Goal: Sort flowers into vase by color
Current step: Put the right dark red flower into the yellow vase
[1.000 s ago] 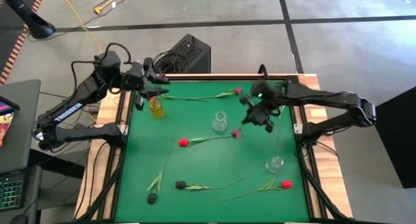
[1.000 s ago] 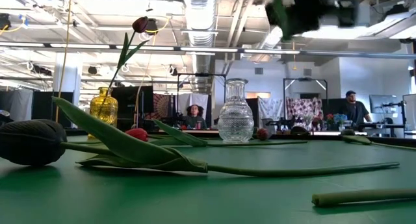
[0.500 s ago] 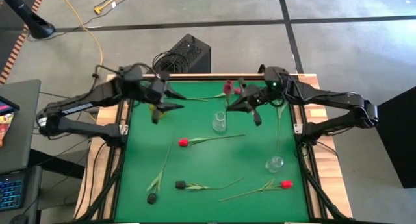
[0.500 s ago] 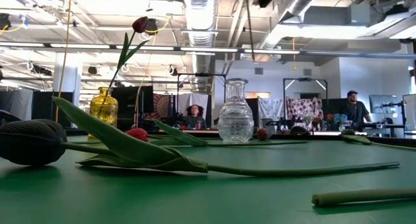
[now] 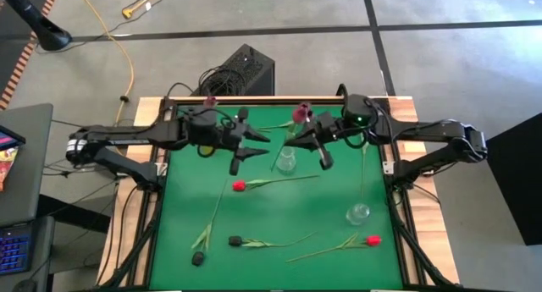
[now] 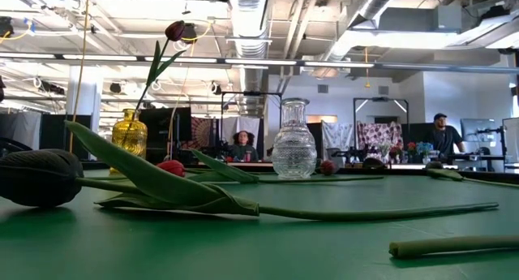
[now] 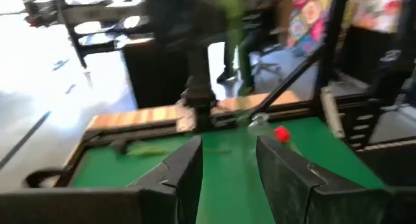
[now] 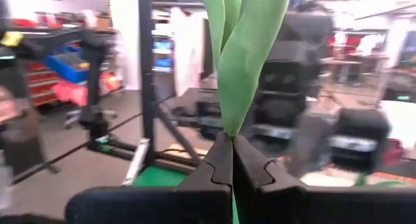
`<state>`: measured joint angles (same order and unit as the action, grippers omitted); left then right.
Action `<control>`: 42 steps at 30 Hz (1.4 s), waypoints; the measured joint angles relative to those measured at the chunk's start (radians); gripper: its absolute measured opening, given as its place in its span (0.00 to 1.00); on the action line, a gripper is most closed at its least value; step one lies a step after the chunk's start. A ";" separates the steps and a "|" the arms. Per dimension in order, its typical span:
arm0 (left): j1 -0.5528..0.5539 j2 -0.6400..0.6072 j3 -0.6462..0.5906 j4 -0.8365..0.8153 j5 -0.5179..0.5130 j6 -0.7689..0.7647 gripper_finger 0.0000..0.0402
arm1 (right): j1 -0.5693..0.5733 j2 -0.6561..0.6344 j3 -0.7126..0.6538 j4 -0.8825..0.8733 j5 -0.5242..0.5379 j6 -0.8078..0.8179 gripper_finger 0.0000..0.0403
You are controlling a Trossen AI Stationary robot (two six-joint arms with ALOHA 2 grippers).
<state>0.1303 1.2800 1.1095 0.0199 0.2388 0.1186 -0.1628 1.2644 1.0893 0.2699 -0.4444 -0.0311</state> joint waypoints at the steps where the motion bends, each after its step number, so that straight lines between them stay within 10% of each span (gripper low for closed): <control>1: 0.000 0.006 0.000 0.011 0.014 0.000 0.33 | -0.003 0.000 0.000 0.001 0.006 -0.003 0.05; 30: 0.009 0.031 0.000 0.105 -0.151 -0.082 0.32 | -0.030 0.010 0.001 0.078 0.160 -0.048 0.05; 42: 0.010 0.031 0.000 0.076 -0.169 -0.080 0.15 | -0.037 0.079 0.002 0.124 0.160 -0.030 0.05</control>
<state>0.1402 1.3109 1.1091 0.0963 0.0700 0.0384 -0.1993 1.3434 1.0908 0.3941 -0.2844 -0.0615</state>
